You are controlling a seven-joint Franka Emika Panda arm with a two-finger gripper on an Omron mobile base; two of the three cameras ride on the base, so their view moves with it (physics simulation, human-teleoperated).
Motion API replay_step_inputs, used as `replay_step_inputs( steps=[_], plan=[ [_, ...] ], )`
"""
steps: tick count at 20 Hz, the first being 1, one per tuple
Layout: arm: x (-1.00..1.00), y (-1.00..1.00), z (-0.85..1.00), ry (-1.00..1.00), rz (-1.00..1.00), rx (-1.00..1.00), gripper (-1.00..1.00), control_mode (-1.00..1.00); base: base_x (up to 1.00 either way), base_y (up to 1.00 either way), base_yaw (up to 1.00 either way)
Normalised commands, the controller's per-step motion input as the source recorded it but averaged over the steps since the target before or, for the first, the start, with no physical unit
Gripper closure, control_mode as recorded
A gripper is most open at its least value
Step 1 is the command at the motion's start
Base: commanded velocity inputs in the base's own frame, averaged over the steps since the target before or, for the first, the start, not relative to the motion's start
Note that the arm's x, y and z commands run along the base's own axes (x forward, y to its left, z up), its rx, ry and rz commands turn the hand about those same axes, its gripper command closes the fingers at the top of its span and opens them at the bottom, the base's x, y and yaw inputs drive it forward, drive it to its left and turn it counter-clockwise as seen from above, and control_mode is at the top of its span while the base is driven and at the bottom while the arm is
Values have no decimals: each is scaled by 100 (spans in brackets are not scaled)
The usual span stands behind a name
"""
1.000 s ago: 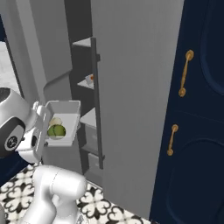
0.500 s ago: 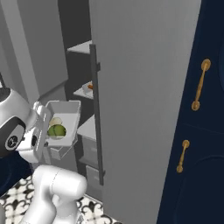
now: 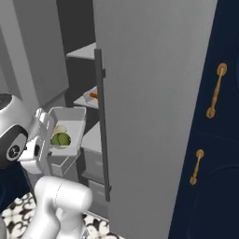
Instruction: Take the meat container that has the chicken drumstick and place it on the second highest rack of the freezer. Then take the vegetable container that has the garlic and lime and place it on the highest rack of the freezer.
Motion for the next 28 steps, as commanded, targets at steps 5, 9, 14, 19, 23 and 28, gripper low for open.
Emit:
replay_step_inputs(
  steps=[5, 9, 14, 19, 23, 28],
  plan=[
    [0, 0, 0, 0, 0, 0, 100, 100, 33, 20, -19],
    [0, 0, 0, 0, 0, 0, 100, 100, 31, 0, -13],
    [0, 0, 0, 0, 0, 0, 100, 100, 38, -2, -1],
    [0, 0, 0, 0, 0, 0, 100, 100, 22, -6, 16],
    [0, 0, 0, 0, 0, 0, 100, 100, 0, -5, 21],
    [0, 0, 0, 0, 0, 0, 100, 100, 9, -4, 17]
  ],
)
